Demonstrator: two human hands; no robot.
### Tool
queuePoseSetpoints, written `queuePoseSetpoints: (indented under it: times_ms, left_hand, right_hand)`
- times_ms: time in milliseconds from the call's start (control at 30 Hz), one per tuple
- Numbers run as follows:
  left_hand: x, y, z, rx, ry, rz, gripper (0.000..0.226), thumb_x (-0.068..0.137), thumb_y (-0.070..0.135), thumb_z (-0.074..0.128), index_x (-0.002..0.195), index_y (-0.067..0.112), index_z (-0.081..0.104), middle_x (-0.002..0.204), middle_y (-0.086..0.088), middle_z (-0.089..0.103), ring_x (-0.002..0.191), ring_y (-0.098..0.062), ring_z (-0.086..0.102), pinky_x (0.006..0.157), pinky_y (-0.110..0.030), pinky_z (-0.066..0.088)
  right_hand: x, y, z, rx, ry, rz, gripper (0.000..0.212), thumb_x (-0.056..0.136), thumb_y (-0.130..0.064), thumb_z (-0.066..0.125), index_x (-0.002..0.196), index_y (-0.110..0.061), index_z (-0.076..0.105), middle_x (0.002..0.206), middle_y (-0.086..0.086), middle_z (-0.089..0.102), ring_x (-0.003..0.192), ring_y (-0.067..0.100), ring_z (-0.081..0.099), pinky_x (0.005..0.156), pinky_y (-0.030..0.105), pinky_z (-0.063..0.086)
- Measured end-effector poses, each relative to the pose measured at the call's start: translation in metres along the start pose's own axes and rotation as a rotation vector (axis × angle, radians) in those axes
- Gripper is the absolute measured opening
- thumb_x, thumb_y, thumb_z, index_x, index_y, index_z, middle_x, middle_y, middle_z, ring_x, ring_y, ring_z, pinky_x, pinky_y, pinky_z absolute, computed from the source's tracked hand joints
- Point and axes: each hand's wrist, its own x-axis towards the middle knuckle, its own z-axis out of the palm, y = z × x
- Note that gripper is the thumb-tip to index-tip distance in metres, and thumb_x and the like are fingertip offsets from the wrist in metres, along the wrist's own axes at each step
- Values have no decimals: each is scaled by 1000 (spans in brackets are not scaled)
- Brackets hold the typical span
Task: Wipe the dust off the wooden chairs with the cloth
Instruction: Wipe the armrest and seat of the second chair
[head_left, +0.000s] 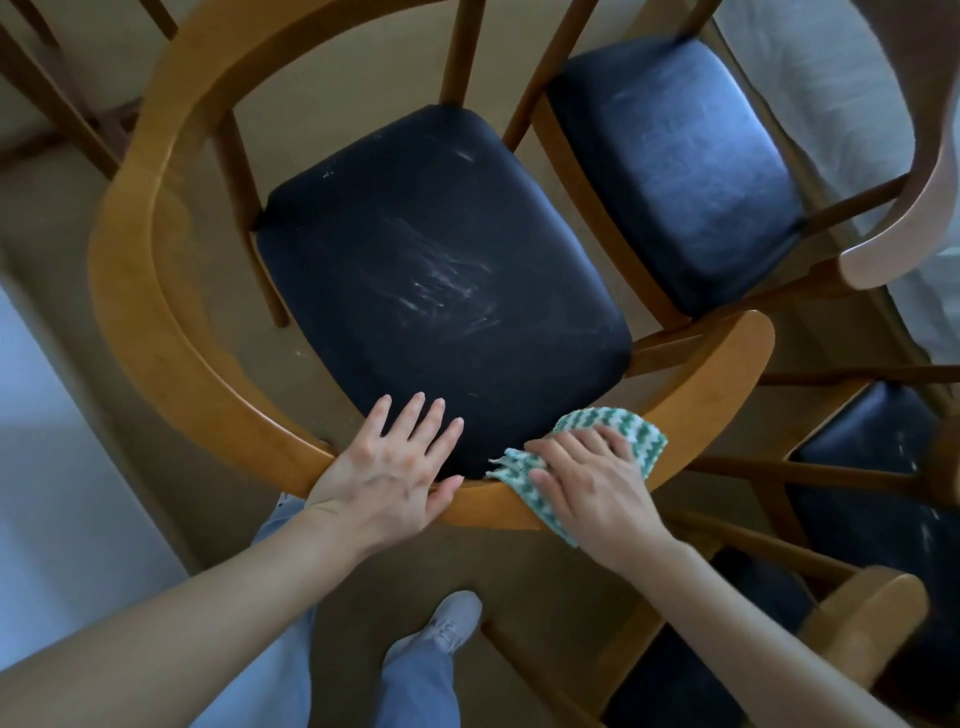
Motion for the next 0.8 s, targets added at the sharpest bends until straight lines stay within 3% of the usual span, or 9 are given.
queuePoseSetpoints:
  times_ms: [133, 300, 433, 567, 800]
  left_hand:
    - [0, 0, 0, 7, -2, -2, 71, 97, 42, 3, 127, 10, 59, 125, -18, 60, 116, -34, 57, 94, -51, 44]
    - [0, 0, 0, 38, 10, -7, 60, 93, 43, 22, 127, 10, 59, 125, -18, 60, 116, -35, 57, 94, -51, 44]
    - [-1, 0, -2, 60, 12, -1, 60, 91, 43, 24, 127, 10, 58, 125, -18, 60, 116, -35, 57, 94, -51, 44]
    - [0, 0, -4, 60, -7, -1, 61, 91, 43, 24, 127, 9, 58, 124, -19, 60, 115, -36, 58, 93, -51, 45]
    - [-1, 1, -5, 64, -13, -1, 61, 90, 44, 23, 127, 10, 59, 124, -18, 61, 114, -35, 58, 93, -51, 46]
  right_hand:
    - [-7, -32, 10, -41, 47, 8, 41, 96, -44, 27, 109, -28, 63, 104, -10, 66, 103, 15, 61, 102, 41, 40]
    - [5, 21, -6, -23, -55, -23, 50, 94, -55, 12, 110, -32, 53, 109, -12, 57, 110, 11, 51, 107, 33, 24]
    - [9, 44, -11, -43, -33, -36, 56, 94, -53, 10, 116, -30, 56, 113, -10, 57, 112, 16, 49, 107, 34, 19]
    - [-1, 19, -1, -1, -79, -139, 47, 97, -50, 18, 126, -34, 51, 119, -8, 55, 115, 15, 47, 108, 39, 19]
    - [-1, 5, 7, 11, -48, -240, 40, 100, -47, 20, 127, -35, 47, 115, -9, 58, 110, 13, 52, 103, 35, 23]
